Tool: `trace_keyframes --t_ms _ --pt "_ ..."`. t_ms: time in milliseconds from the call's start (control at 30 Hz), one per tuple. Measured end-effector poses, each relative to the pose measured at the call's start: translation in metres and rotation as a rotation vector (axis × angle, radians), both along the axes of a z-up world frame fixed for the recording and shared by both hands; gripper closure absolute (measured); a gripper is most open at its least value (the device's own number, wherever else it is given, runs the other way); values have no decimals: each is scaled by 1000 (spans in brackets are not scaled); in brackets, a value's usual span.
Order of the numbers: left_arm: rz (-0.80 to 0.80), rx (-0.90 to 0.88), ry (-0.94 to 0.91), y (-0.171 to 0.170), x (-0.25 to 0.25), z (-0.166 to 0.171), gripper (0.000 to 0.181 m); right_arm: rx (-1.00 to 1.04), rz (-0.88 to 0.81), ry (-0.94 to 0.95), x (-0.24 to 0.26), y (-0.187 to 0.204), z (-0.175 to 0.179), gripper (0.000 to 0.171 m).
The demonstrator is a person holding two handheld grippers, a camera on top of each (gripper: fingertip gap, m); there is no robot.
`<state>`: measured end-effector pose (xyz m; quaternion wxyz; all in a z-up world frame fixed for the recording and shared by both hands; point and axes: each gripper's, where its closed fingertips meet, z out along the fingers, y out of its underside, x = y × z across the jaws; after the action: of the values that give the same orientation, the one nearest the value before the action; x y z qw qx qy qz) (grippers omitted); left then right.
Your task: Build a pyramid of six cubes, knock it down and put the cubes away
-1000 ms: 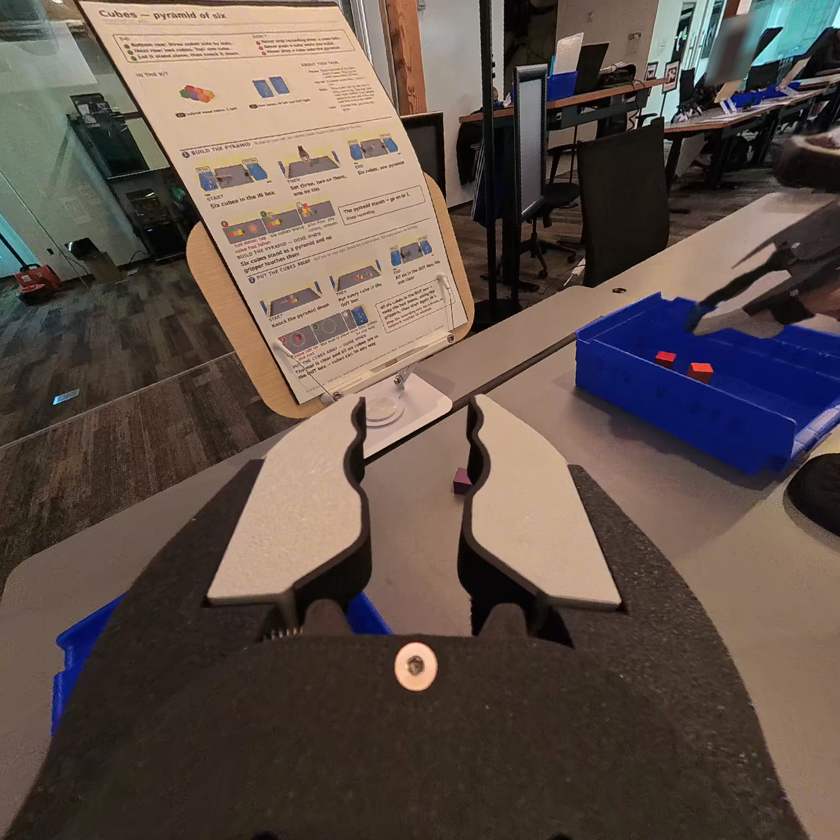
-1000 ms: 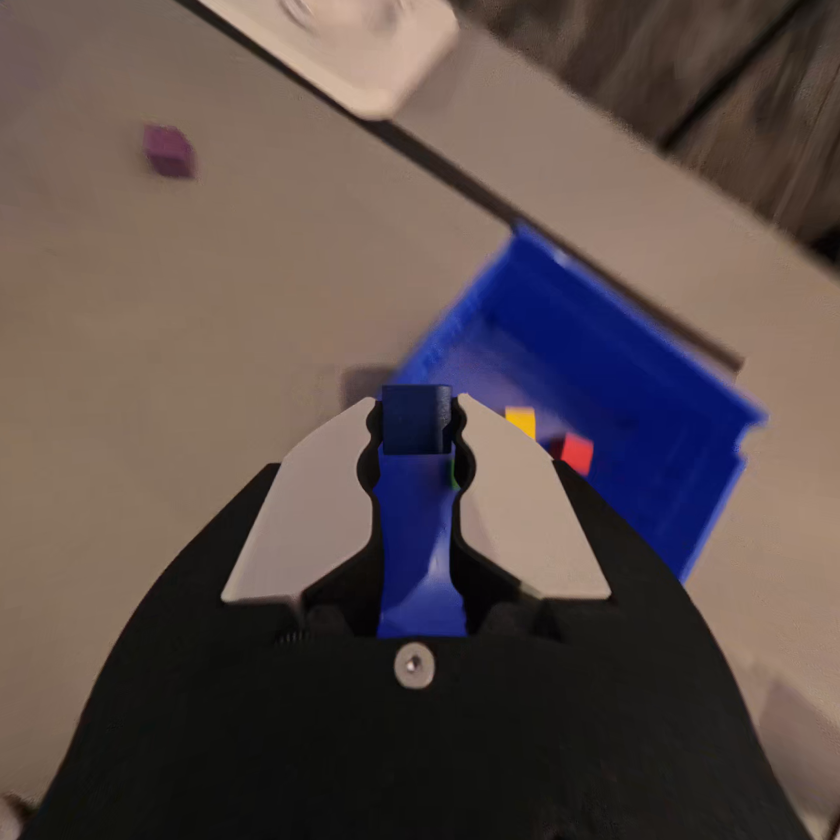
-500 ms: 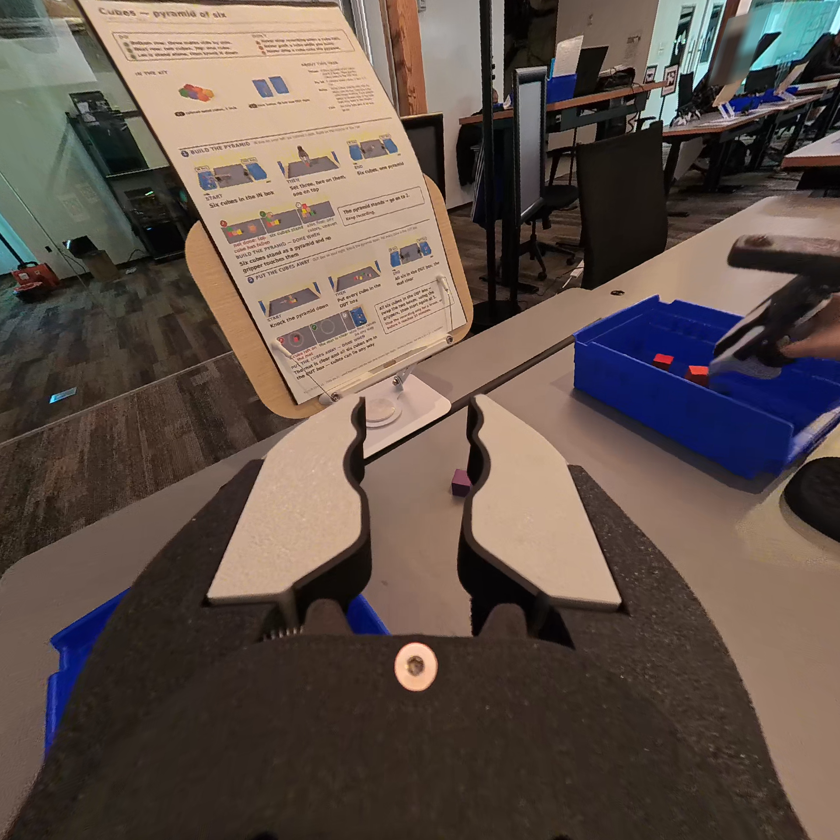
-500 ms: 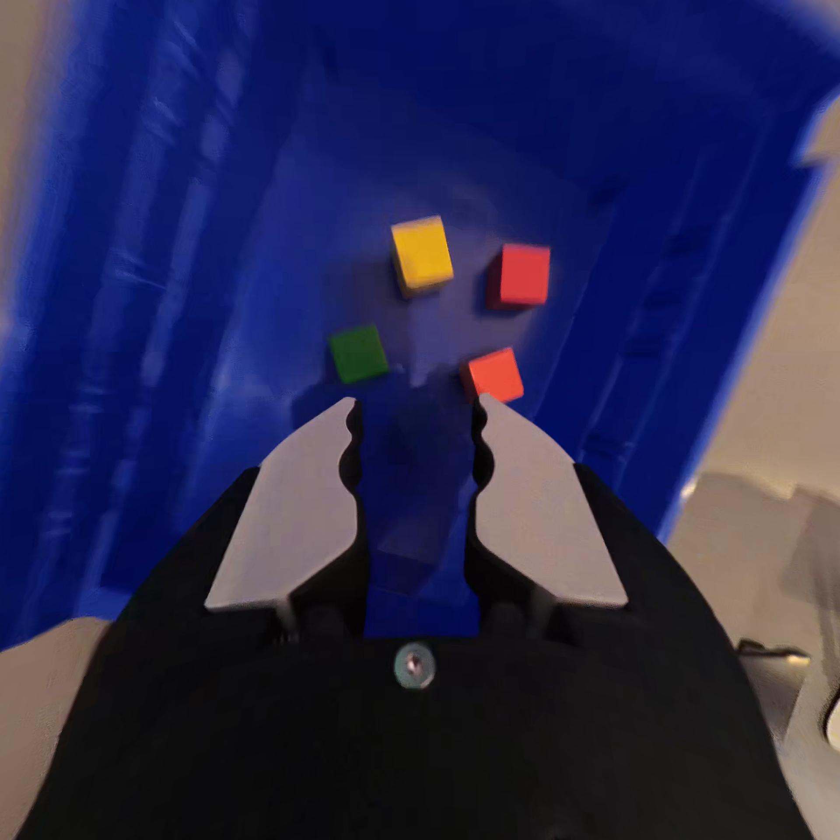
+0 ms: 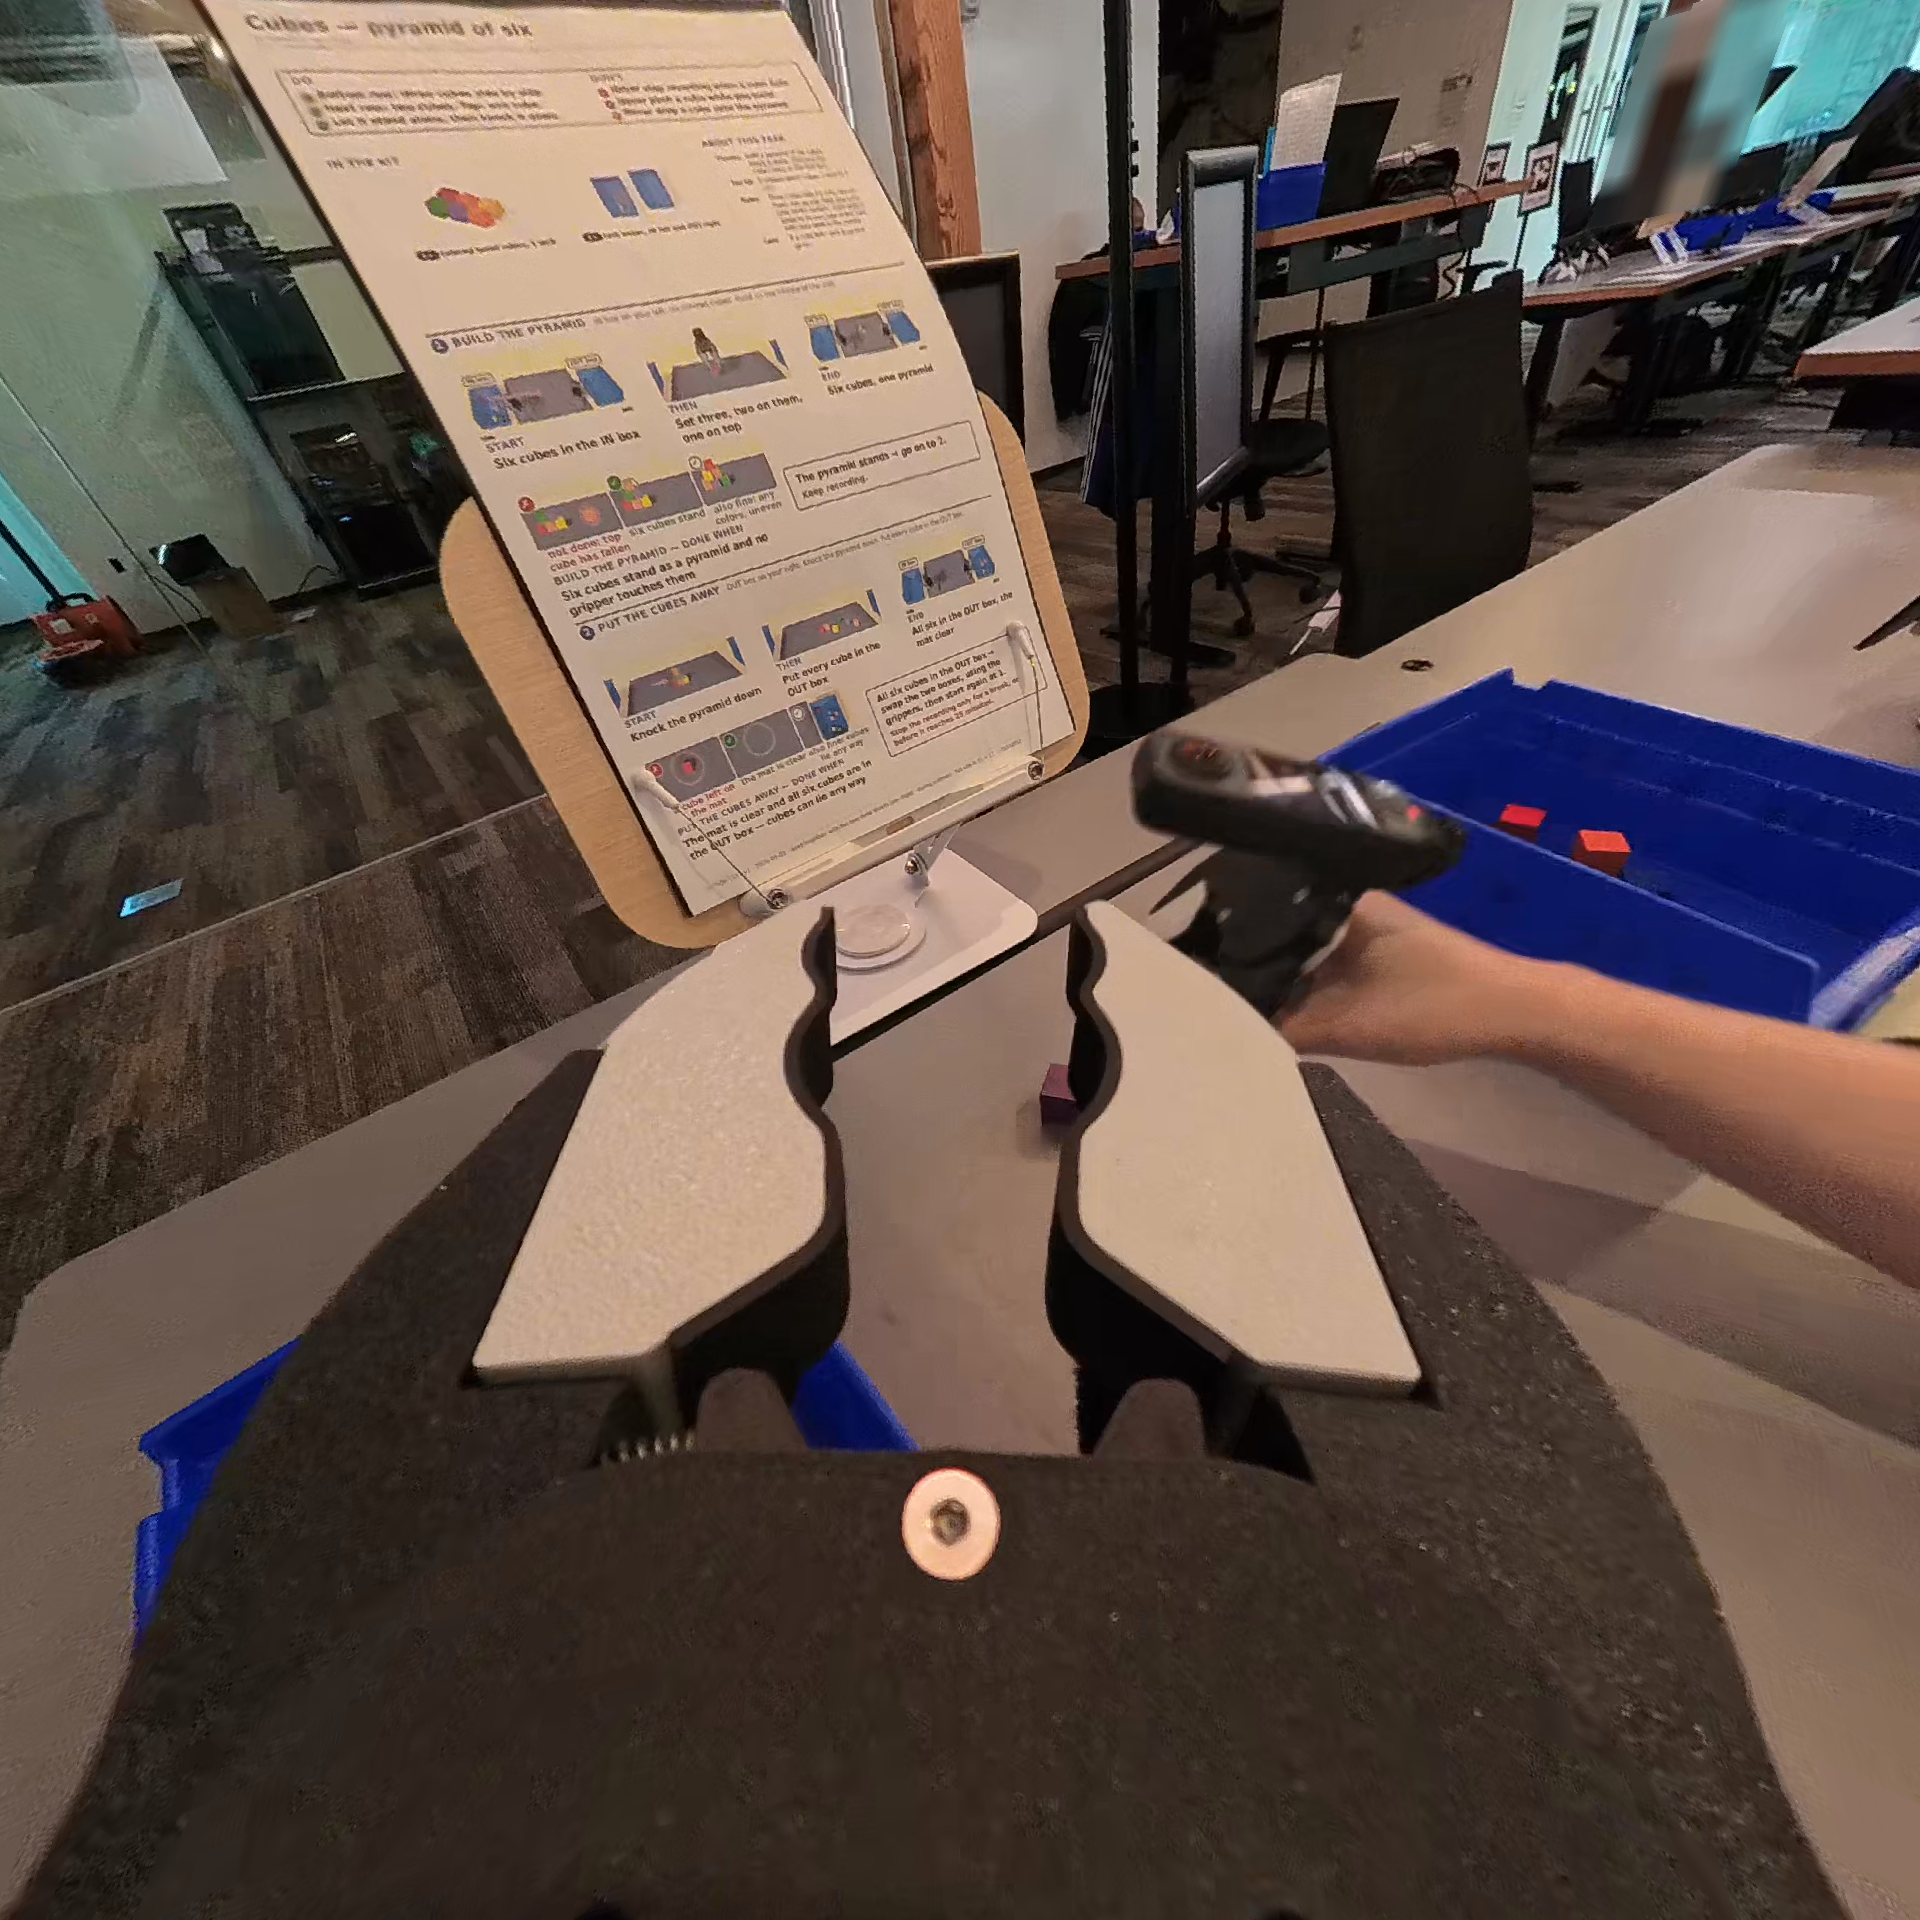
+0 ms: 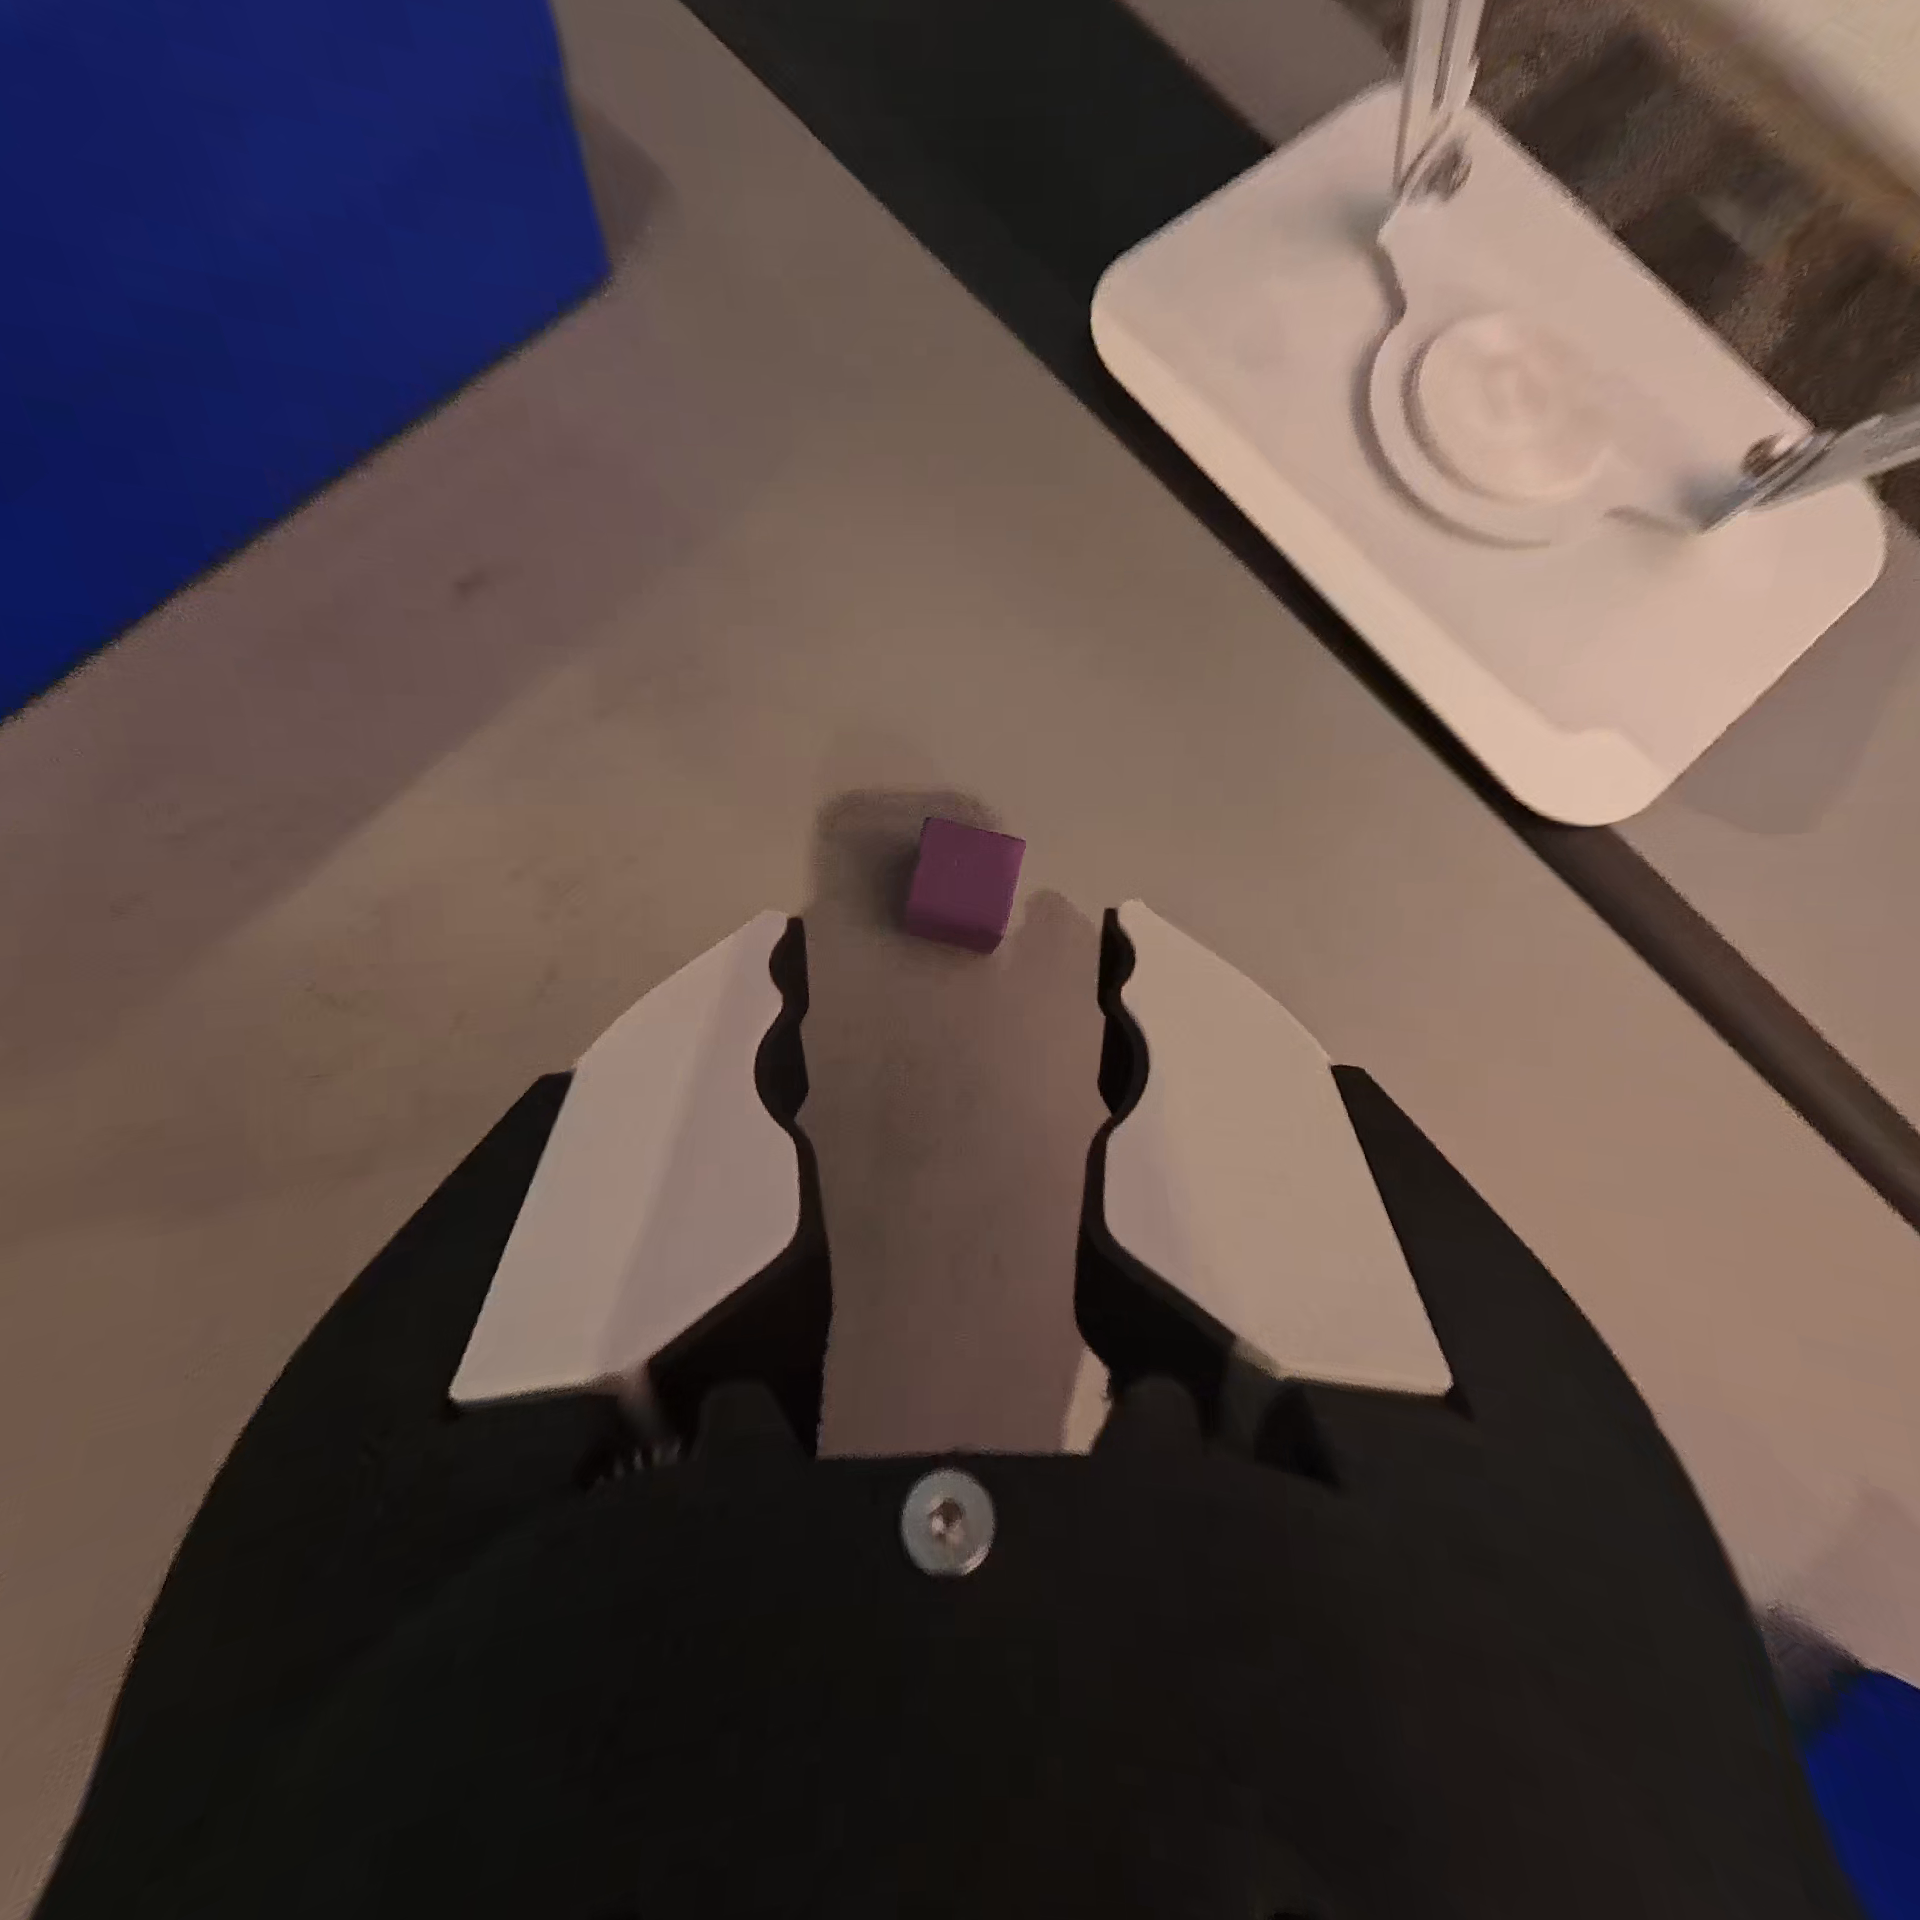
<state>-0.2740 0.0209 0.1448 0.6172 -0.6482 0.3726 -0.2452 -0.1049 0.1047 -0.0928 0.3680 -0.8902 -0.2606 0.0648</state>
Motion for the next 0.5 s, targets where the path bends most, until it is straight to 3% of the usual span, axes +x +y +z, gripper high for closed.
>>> trace_keyframes --t_ms 200,267,300,433,500 --pt "-3 -8 -21 2 -4 2 139 -127 -61 -67 -5 19 -51 118" --pt "-5 -8 -20 2 -4 2 139 -156 -63 -88 -4 20 -59 126" --pt "-5 -8 -18 2 -4 2 139 -166 -38 -86 -7 19 -61 140" --pt "-3 -6 -16 1 -5 2 139 -181 -11 -33 -11 12 -54 141" --pt "1 -4 -22 2 -7 3 139 -115 15 3 -13 2 -25 141"
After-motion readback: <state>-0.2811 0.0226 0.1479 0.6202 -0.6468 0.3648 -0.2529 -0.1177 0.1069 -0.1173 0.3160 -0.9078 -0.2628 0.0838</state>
